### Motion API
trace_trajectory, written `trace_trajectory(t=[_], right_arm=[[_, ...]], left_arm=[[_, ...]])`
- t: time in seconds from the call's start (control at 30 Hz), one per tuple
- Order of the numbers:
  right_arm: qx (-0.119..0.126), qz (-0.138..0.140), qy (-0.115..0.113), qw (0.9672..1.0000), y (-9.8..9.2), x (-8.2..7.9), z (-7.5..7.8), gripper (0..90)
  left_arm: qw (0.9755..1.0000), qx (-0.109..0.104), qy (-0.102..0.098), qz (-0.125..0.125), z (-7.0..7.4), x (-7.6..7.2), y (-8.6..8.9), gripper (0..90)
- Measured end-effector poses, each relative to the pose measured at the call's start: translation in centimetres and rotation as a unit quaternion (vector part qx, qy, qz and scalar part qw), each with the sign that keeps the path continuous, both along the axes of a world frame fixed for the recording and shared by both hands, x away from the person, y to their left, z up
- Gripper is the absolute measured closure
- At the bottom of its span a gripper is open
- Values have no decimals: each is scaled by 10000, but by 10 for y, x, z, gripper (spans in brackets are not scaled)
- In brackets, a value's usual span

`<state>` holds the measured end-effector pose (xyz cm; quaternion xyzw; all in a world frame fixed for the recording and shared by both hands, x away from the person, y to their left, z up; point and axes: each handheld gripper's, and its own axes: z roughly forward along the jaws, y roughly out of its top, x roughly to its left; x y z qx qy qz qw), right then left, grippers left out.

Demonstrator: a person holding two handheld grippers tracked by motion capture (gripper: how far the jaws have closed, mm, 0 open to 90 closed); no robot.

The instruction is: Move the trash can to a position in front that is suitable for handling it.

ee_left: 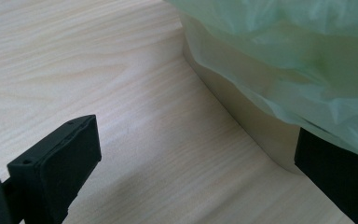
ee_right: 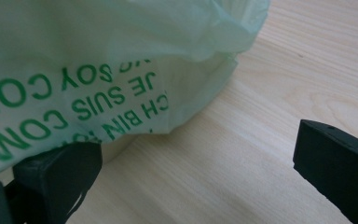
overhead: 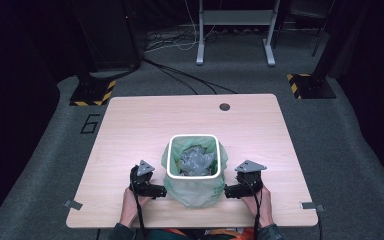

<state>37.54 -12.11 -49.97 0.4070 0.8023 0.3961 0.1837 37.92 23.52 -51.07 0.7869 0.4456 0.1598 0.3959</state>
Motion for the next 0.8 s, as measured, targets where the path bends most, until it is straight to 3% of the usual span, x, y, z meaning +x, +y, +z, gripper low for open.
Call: trace_trajectory(t=[0.33, 0.7, 0.8], right_arm=[[34, -69, -56, 10000, 3, 8, 3, 6], [112, -184, 30, 9998, 2, 19, 2, 13], [107, -184, 53, 9998, 2, 21, 3, 13]], left_arm=[[9998, -166, -3, 55, 2, 7, 1, 2], [9992, -363, 66, 139, 0, 15, 1, 6], [9994, -329, 63, 114, 0, 17, 1, 4]])
